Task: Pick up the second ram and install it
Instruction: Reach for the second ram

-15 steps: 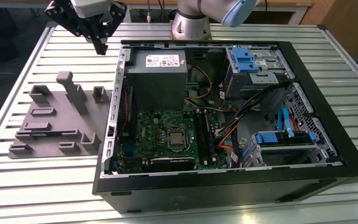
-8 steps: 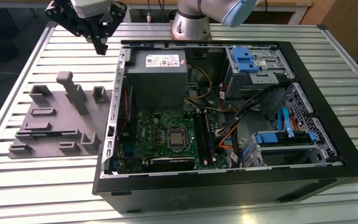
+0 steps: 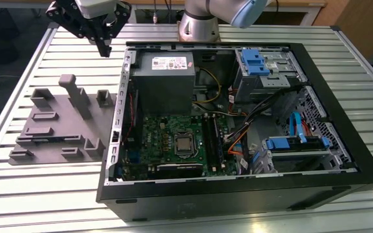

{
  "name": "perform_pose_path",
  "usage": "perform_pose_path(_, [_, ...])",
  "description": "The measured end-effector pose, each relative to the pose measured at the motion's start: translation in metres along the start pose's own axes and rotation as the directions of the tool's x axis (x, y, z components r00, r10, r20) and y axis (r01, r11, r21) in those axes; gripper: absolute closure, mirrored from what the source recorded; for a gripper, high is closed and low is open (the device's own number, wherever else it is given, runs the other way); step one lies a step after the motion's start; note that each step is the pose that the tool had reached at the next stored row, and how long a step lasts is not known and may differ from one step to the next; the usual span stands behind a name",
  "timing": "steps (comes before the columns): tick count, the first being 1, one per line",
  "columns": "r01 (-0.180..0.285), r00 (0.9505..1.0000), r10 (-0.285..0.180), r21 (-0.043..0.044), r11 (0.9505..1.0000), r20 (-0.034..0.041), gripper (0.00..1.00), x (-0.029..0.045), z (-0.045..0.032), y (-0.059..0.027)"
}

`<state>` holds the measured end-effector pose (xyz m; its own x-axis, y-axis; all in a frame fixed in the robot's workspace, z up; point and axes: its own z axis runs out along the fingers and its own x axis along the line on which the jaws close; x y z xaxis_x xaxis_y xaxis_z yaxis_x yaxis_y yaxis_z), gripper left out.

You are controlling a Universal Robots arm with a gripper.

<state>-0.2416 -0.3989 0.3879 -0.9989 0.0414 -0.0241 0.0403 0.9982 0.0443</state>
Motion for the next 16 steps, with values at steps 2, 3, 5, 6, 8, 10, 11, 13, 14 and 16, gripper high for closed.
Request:
perform_pose_path(2, [0.000,1.0000,0.000,0.0000,1.0000,0.0000,0.89,0.0018,0.0000,-0.0001])
perform_pose_path(3, [0.000,1.0000,0.000,-0.0001,1.0000,0.0001,0.89,0.0030,0.0000,-0.0001])
perform_pose_path(5, [0.000,1.0000,0.000,-0.0001,1.0000,0.0001,0.89,0.0053,-0.0001,-0.0002])
perform_pose_path(6, [0.000,1.0000,0.000,-0.0001,1.0000,0.0001,0.89,0.0062,-0.0001,-0.0003])
perform_pose_path(8, [0.000,1.0000,0.000,0.0000,1.0000,0.0001,0.89,0.0077,-0.0001,-0.0003])
perform_pose_path(10, [0.000,1.0000,0.000,-0.0001,1.0000,0.0001,0.89,0.0089,-0.0001,-0.0004])
perform_pose_path(11, [0.000,1.0000,0.000,0.0000,1.0000,0.0000,0.89,0.0091,-0.0001,-0.0003])
perform_pose_path(13, [0.000,1.0000,0.000,0.0000,1.0000,0.0000,0.89,0.0098,-0.0002,-0.0004])
perform_pose_path(14, [0.000,1.0000,0.000,0.0000,1.0000,0.0000,0.89,0.0101,-0.0002,-0.0004])
perform_pose_path(16, [0.000,1.0000,0.000,0.0000,1.0000,0.0000,0.89,0.0105,-0.0002,-0.0004])
